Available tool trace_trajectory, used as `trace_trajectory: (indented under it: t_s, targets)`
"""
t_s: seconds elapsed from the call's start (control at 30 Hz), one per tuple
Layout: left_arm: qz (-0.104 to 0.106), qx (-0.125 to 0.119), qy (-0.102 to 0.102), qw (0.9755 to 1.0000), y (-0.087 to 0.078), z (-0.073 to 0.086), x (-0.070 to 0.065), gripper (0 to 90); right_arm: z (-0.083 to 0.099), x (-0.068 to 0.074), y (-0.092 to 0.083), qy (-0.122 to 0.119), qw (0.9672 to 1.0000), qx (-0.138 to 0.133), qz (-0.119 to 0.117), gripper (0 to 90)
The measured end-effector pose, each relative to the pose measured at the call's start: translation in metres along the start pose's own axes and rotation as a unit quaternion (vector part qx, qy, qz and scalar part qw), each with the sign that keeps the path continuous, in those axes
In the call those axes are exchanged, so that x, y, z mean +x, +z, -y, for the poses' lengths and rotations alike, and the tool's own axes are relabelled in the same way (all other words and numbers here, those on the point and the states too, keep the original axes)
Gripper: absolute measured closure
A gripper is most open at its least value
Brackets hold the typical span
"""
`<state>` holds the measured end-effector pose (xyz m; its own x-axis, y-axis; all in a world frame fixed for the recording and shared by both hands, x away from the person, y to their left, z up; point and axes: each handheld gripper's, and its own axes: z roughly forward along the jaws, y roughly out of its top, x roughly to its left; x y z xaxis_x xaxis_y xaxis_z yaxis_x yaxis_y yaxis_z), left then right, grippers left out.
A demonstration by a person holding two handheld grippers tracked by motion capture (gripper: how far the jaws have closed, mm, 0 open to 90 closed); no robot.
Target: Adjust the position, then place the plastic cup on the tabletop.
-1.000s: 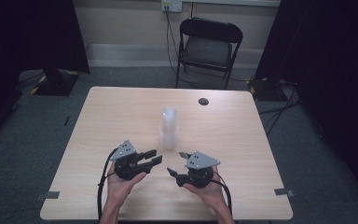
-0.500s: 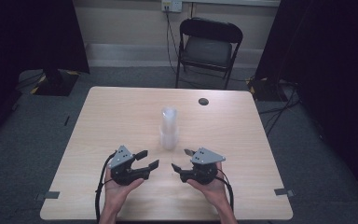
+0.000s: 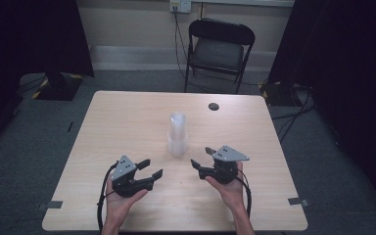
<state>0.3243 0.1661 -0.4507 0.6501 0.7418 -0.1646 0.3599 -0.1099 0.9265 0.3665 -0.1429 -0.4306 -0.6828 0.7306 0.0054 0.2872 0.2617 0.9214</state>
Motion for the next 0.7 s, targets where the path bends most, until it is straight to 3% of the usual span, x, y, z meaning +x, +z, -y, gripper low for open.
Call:
trace_trajectory:
  t_s: [0.27, 0.4, 0.7]
  targets:
    - [-0.004, 0.004, 0.002, 1.0000, 0.000, 0.001, 0.001, 35.2, 0.002, -0.018, 0.001, 0.028, 0.9993, -0.011, 0.021, 29.9]
    - [-0.001, 0.003, 0.006, 1.0000, 0.002, 0.002, 0.000, 34.9, 0.001, -0.023, 0.000, 0.029, 0.9990, -0.015, 0.030, 30.0]
    - [0.007, 0.002, 0.001, 1.0000, 0.001, 0.002, -0.001, 31.6, -0.012, -0.045, 0.003, 0.046, 0.9972, -0.031, 0.050, 30.2]
